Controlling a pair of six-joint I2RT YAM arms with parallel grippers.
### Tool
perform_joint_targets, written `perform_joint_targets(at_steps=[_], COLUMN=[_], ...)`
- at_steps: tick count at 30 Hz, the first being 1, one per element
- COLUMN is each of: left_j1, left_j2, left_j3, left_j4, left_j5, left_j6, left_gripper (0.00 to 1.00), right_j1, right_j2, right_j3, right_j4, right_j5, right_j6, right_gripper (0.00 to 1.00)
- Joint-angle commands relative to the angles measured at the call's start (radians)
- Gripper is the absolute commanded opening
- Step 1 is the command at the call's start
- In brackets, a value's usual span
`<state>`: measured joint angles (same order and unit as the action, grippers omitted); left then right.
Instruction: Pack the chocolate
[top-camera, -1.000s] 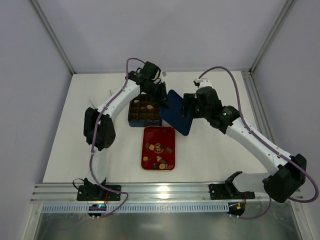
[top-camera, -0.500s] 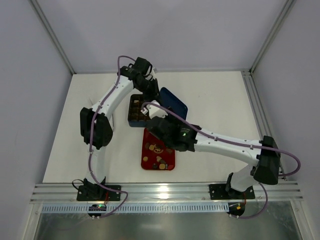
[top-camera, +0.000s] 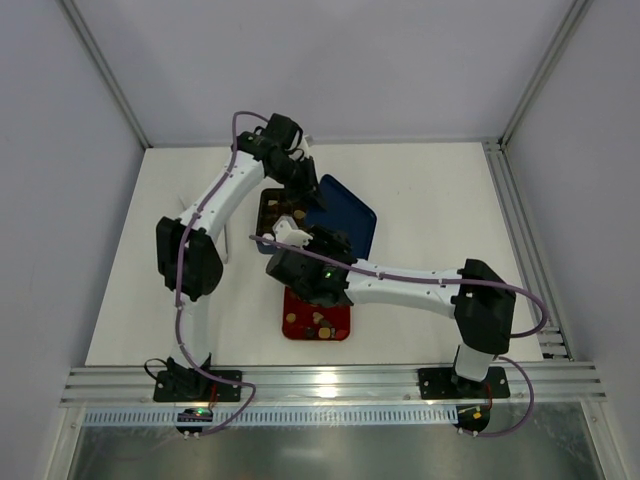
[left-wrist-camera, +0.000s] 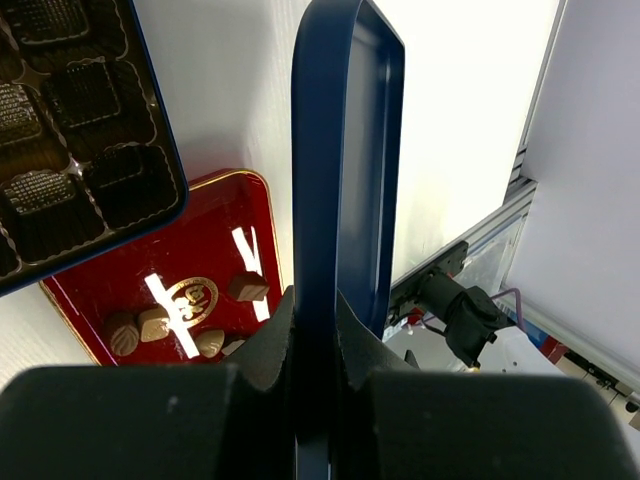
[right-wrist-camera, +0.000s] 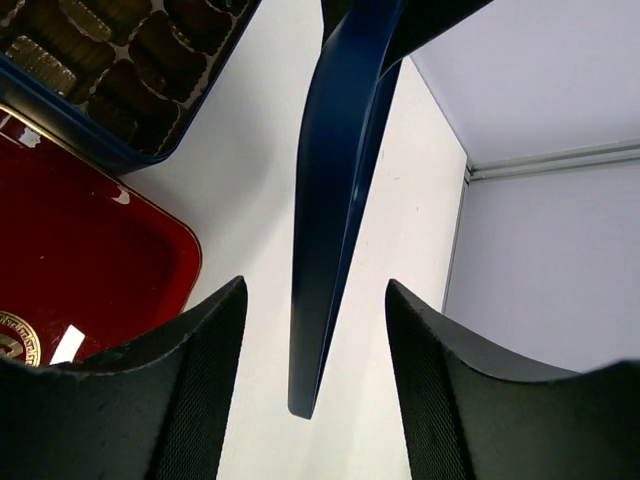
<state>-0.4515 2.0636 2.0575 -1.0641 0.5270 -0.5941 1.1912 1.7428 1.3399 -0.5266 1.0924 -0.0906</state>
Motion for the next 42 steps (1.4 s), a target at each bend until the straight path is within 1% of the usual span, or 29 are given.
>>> perform_joint_targets(at_steps=[1,3,4,5,13,18,21,22,24,25,26,27,28,29,31,32,35,36,38,39,40,42], left_j1=[0.005,0.005,0.005,0.004,0.007,0.008,0.008,0.008,0.007,0.008,0.01,0.01,0.011,0.014,0.023,0.028,0.049,0.057,0.091,0.108,0.123,0.184], left_j2=[-0.08,-0.085,-0.088,-0.089,-0.099,-0.106,-0.108,-0.109,-0.112,-0.112,-0.114,-0.114,-0.115,-0.115,-0.117,-0.118,-0.117,-0.115,-0.106,-0.106,-0.109,-0.115], left_j3=[-0.003,-0.005,-0.005,-0.007,-0.014,-0.017,-0.02,-0.02,-0.02,-0.019,-0.017,-0.014,-0.01,-0.005,0.003,0.007,0.041,0.064,0.093,0.117,0.131,0.154], left_j4=[-0.004,-0.004,-0.005,-0.004,0.0,0.003,0.004,0.006,0.007,0.009,0.007,0.006,0.004,0.0,0.004,0.01,0.023,0.033,0.039,0.041,0.046,0.055], left_j5=[0.05,0.051,0.051,0.053,0.073,0.083,0.088,0.094,0.096,0.097,0.097,0.096,0.091,0.081,0.074,0.065,0.018,-0.005,-0.033,-0.08,-0.1,-0.171], left_j6=[-0.001,0.004,0.002,0.002,0.004,0.002,-0.001,0.0,0.0,0.0,0.004,0.011,0.014,0.016,0.019,0.016,0.004,-0.001,-0.021,-0.027,-0.042,-0.055], left_gripper=[0.0,0.0,0.0,0.0,0.0,0.0,0.0,0.0,0.02,0.05,0.12,0.18,0.27,0.43,0.58,0.69,0.82,0.83,0.86,0.87,0.87,0.86], right_j1=[-0.001,-0.005,-0.007,-0.008,-0.03,-0.042,-0.047,-0.048,-0.048,-0.05,-0.05,-0.05,-0.051,-0.048,-0.048,-0.048,-0.048,-0.048,-0.048,-0.048,-0.048,-0.048], right_j2=[0.006,0.006,0.006,0.006,0.03,0.034,0.031,0.032,0.031,0.031,0.029,0.024,0.023,0.018,0.008,0.001,-0.015,-0.023,-0.045,-0.052,-0.064,-0.075], right_j3=[0.01,0.002,-0.007,-0.014,-0.044,-0.061,-0.071,-0.076,-0.076,-0.076,-0.074,-0.073,-0.068,-0.067,-0.059,-0.056,-0.036,-0.019,0.008,0.042,0.06,0.117], right_j4=[0.082,0.108,0.122,0.158,0.261,0.301,0.335,0.344,0.367,0.375,0.388,0.389,0.39,0.39,0.392,0.39,0.341,0.321,0.217,0.136,0.093,0.024], right_j5=[0.095,0.112,0.122,0.127,0.142,0.159,0.172,0.175,0.184,0.187,0.187,0.192,0.192,0.192,0.189,0.189,0.173,0.167,0.115,0.086,0.031,-0.023], right_j6=[-0.058,-0.069,-0.078,-0.092,-0.193,-0.23,-0.253,-0.262,-0.281,-0.29,-0.3,-0.304,-0.307,-0.316,-0.325,-0.328,-0.321,-0.292,-0.233,-0.175,-0.141,-0.1], right_gripper=[0.59,0.56,0.53,0.52,0.43,0.4,0.29,0.2,0.13,0.06,0.04,0.04,0.04,0.04,0.04,0.04,0.04,0.04,0.04,0.04,0.04,0.04])
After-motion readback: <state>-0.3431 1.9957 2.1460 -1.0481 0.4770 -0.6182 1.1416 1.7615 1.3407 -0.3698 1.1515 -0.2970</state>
